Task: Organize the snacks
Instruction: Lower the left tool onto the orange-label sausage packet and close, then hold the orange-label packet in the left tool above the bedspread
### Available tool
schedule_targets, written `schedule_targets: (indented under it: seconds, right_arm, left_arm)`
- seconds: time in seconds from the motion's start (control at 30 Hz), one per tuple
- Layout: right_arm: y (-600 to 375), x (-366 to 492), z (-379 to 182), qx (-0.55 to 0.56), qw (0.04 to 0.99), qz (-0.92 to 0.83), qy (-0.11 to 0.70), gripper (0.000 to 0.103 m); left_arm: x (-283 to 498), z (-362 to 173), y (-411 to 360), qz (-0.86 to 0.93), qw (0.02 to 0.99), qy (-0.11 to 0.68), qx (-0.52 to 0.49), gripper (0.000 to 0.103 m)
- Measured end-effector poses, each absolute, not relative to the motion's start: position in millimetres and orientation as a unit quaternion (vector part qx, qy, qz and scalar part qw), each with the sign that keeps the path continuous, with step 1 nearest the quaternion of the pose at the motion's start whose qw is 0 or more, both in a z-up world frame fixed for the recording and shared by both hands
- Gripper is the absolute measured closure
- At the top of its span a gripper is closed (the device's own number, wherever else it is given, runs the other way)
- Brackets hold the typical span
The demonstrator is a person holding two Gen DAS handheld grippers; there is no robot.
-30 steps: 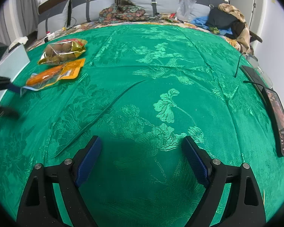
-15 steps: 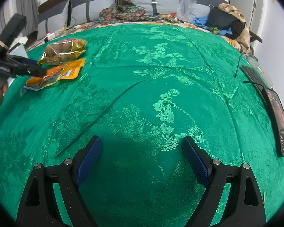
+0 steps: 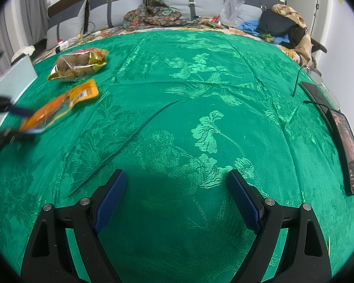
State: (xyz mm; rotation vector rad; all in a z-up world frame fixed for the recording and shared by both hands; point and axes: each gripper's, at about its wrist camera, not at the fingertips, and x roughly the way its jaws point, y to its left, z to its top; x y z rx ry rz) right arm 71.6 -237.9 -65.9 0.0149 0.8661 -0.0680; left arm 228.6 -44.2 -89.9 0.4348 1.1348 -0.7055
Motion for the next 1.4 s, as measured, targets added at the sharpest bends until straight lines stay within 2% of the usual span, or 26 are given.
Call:
schedule_targets:
  seconds: [0.03,0.07,0.23,0.33,0.5,0.6,0.87,0.9,0.97,1.07,1.3,1.33,1.4]
  right_arm:
    - [-237.9,71.6,-65.9,0.007,0.907,-0.033,0.420,0.014]
    - [-237.9,71.6,-65.9,0.007,0.907,-0.033,0.420,0.014]
    - [-237.9,71.6,-65.9,0.007,0.907,-0.033,0.420,0.014]
    - [-237.9,71.6,-65.9,0.007,0.907,-0.033,0.420,0.014]
    - [-237.9,71.6,-65.8,0.008,0.907,-0.033,0.419,0.014]
    - [-237.9,71.6,-65.9,0.008,0.907,-0.032,0.419,0.013]
    - [-236.9,69.5,-66.0,0.008,0.907,-0.032,0.420,0.013]
    - [-236.9,69.5,-65.8,0.008,0.907,-0.032,0.420,0.013]
    - [-236.9,69.5,-65.9,0.008,0.907,-0.032,0.420,0.013]
    - [-236.9,69.5,-65.9,0.008,0.907,-0.032,0.420,0.013]
    - [-236.7,69.6,-65.9,0.008,0.907,-0.032,0.420,0.013]
    - [-236.8,69.6,-65.9,0.008,0.907,-0.032,0.420,0.013]
    - [-236.7,69.6,-65.9,0.008,0.907,-0.032,0.420,0.013]
  left_arm:
    - [224.1,-90.4,-44.5,-0.324,0.761,0.527,0.195,0.021]
    - [220.2,-90.6,-45.3,-0.329,0.756,0.535,0.184,0.016]
    - [236.2,-76.9,-46.4,-0.324,0.769,0.536,0.129,0.015]
    - [252.4,-73.3,-45.3,-0.307,0.781,0.535,0.097,0.006]
    - [263.6,-106.5,-52.0,-0.256,0.779,0.561,0.111,0.000]
    - [256.1,-111.4,-64.2,-0.234,0.799,0.532,0.155,0.000]
    - [270.3,-113.0,-47.2,-0.159,0.827,0.531,0.094,0.001]
    - [268.0,-113.0,-42.0,-0.152,0.831,0.529,0.086,0.002]
    - [256.8,-109.4,-33.4,-0.140,0.842,0.516,0.077,0.017]
    - [245.3,-107.2,-18.5,-0.117,0.845,0.517,0.064,0.020]
    - [234.0,-110.1,46.5,-0.035,0.861,0.507,0.022,0.016]
    - [236.3,-110.8,49.7,-0.034,0.862,0.505,0.022,0.014]
    - [239.1,-113.8,59.3,-0.031,0.863,0.503,0.029,0.003]
